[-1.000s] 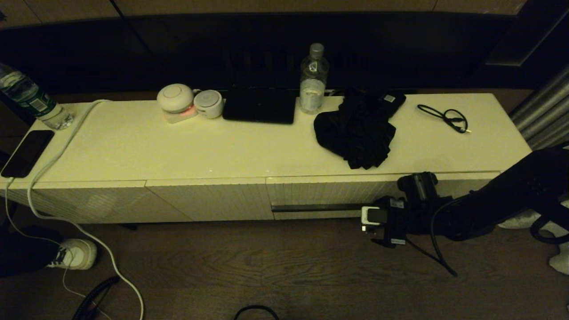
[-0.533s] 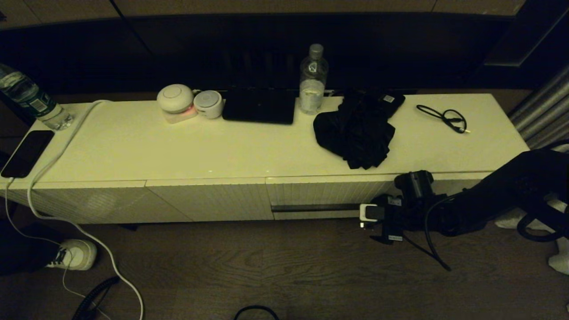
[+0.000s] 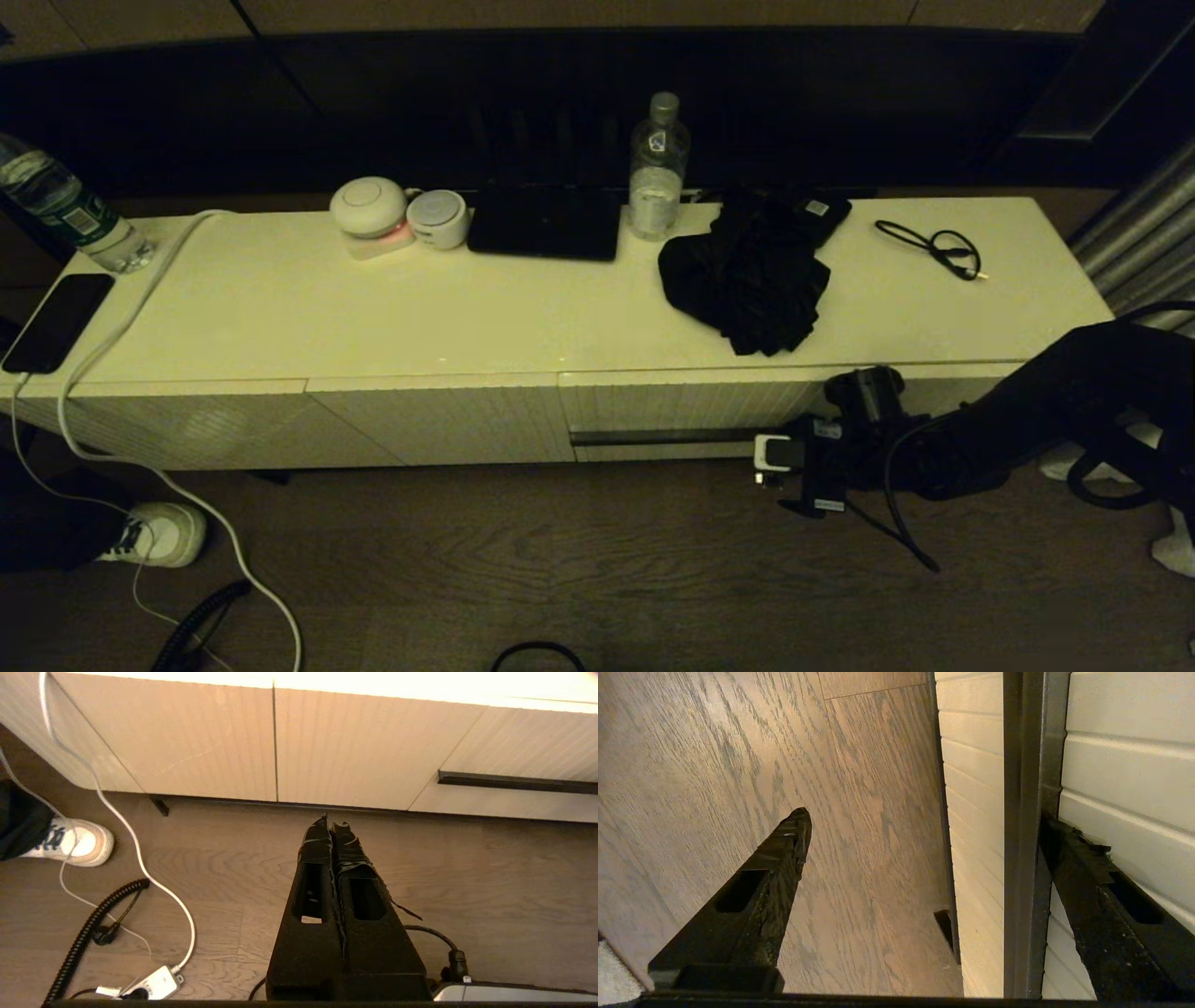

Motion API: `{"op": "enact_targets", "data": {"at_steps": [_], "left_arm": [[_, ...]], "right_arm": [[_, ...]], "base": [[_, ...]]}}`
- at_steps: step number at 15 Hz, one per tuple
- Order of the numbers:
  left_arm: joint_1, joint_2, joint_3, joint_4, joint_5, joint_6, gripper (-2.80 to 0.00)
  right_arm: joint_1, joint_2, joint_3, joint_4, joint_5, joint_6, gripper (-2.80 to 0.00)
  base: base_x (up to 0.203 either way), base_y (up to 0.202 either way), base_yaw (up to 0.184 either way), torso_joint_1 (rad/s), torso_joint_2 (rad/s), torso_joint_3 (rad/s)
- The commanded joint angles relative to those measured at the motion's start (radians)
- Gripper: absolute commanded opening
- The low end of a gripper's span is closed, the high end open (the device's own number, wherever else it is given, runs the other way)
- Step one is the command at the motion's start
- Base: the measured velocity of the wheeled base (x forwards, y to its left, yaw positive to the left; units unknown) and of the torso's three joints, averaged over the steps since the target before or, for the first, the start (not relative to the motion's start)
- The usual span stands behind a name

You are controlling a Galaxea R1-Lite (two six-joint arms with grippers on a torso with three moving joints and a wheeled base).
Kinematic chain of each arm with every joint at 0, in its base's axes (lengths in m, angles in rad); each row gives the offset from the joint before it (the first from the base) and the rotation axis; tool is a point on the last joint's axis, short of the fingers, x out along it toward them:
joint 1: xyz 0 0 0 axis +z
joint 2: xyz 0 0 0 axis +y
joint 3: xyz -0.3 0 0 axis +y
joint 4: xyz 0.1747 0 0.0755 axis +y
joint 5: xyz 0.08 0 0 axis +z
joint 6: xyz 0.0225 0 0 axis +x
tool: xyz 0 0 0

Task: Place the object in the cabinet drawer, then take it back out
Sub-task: Open the drawer

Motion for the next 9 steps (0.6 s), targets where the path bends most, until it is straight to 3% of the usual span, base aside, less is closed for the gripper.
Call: {"op": "enact_targets", "data": {"at_steps": [1, 9], "left_arm": [[0.000, -0.002, 0.000, 0.000, 0.000, -0.001, -2.80], [0.000, -0.002, 0.000, 0.000, 0.000, -0.001, -2.80]], "right_arm": [[0.001, 0.021, 0.002, 0.007, 0.002, -0.005, 0.00], [0.001, -0.009, 0.036, -0.008, 0.008, -0.007, 0.00]], "base": [[0.000, 0.000, 0.000, 0.000, 0.00, 0.000], [0.000, 0.000, 0.000, 0.000, 0.00, 0.000]]}}
